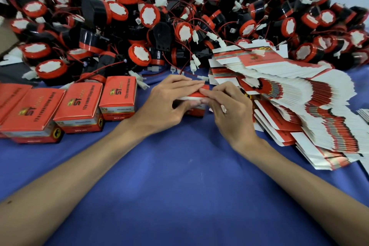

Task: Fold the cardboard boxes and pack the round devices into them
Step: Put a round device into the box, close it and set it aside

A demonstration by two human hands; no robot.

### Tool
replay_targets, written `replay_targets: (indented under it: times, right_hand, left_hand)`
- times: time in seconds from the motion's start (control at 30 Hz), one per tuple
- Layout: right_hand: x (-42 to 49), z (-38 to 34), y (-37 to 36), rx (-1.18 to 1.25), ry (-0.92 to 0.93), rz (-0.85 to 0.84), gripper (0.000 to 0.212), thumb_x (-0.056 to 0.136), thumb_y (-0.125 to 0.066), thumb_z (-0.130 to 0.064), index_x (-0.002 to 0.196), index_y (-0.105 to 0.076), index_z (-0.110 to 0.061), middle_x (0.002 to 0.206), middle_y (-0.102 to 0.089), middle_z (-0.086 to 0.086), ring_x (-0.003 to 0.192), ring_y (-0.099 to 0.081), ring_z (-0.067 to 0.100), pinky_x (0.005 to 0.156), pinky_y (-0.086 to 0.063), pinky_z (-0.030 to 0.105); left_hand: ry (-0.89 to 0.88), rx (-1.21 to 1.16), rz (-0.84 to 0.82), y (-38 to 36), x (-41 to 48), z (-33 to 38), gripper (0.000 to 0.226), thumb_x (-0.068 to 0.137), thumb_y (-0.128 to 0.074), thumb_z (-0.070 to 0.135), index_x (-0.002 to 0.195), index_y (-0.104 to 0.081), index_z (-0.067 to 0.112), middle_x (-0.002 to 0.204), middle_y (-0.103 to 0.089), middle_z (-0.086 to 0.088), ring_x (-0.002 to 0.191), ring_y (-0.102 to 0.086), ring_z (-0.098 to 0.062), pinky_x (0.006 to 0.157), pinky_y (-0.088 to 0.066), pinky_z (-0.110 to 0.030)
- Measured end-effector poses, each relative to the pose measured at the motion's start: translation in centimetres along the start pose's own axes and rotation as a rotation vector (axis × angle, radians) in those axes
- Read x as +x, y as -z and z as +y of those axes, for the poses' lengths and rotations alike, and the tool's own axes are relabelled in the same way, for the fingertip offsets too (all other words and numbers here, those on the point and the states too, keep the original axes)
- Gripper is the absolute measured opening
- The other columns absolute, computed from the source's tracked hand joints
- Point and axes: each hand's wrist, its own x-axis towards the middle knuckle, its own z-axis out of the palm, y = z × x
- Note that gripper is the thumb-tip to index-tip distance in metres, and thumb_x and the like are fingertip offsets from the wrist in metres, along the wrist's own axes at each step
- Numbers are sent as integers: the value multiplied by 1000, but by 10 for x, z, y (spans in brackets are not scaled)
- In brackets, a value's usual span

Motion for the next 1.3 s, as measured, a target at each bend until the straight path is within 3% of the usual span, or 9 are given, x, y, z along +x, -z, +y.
replay_targets:
  times: [0.23, 0.43, 0.53, 0.6, 0.67, 0.8, 0.97, 1.13, 1.3]
  right_hand:
    - [3, 3, 2, 68, 46, -69, 18, 81, -70, 4, 100, -71, 6, 79, -60, 17, 74, -50, 13, 73, -38, 8]
    - [2, 5, 4, 34, 180, -124, 20, 89, -64, -3, 106, -68, 7, 83, -62, 19, 69, -59, 27, 65, -50, 27]
    - [1, 2, 7, 144, 16, -84, 22, 83, -71, -1, 104, -68, 5, 79, -64, 14, 70, -62, 19, 70, -52, 19]
    - [2, 0, 10, 215, -85, -50, 18, 80, -75, -4, 96, -70, 3, 79, -68, 11, 67, -66, 17, 67, -56, 25]
    - [5, 1, 11, 228, -74, -52, 10, 79, -76, -4, 86, -72, 3, 78, -69, 10, 67, -66, 19, 65, -56, 29]
    - [8, 0, 11, 236, -58, -85, 7, 77, -76, 0, 79, -72, 4, 77, -67, 12, 70, -64, 22, 69, -52, 23]
    - [5, -1, 8, 325, -242, -98, 3, 82, -74, -4, 82, -73, -1, 78, -65, -3, 70, -64, 9, 67, -56, 30]
    - [8, 3, 6, 203, -46, -59, 7, 77, -76, 6, 76, -70, 4, 75, -64, 10, 67, -59, 15, 63, -49, 19]
    - [6, 4, 8, 192, 49, -81, 8, 76, -75, 10, 79, -71, 4, 76, -66, 15, 67, -61, 21, 65, -49, 21]
  left_hand:
    - [53, -76, 24, 3, 0, 4, 35, 86, -69, 3, 120, -63, 1, 120, -60, 5, 123, -52, -22, 106, -41, -33]
    - [191, -297, -21, 6, 0, 4, 36, 87, -66, 3, 123, -61, 5, 122, -61, 6, 130, -47, -12, 109, -37, -23]
    - [198, -300, -38, 7, 1, 4, 35, 87, -66, 4, 122, -62, 5, 122, -62, 6, 129, -47, -11, 109, -36, -21]
    - [184, -279, -29, 7, 2, 4, 33, 88, -66, 5, 120, -63, 4, 120, -63, 3, 128, -48, -12, 107, -37, -20]
    - [175, -271, -21, 7, 2, 4, 31, 88, -66, 5, 119, -64, 4, 119, -65, 1, 128, -49, -12, 106, -37, -19]
    - [108, -196, -53, 6, 2, 2, 31, 90, -65, 9, 122, -64, 7, 124, -64, 2, 129, -46, -15, 109, -36, -24]
    - [41, -95, -29, 4, 1, 0, 32, 91, -64, 11, 124, -62, 10, 125, -60, 7, 128, -48, -17, 109, -36, -27]
    - [-17, -24, 20, 3, 2, 0, 32, 88, -65, 4, 119, -64, 0, 119, -64, -2, 120, -54, -21, 106, -40, -28]
    - [9, -100, -70, 5, 0, -3, 35, 90, -62, 3, 125, -61, 6, 125, -63, 1, 129, -47, -22, 109, -38, -39]
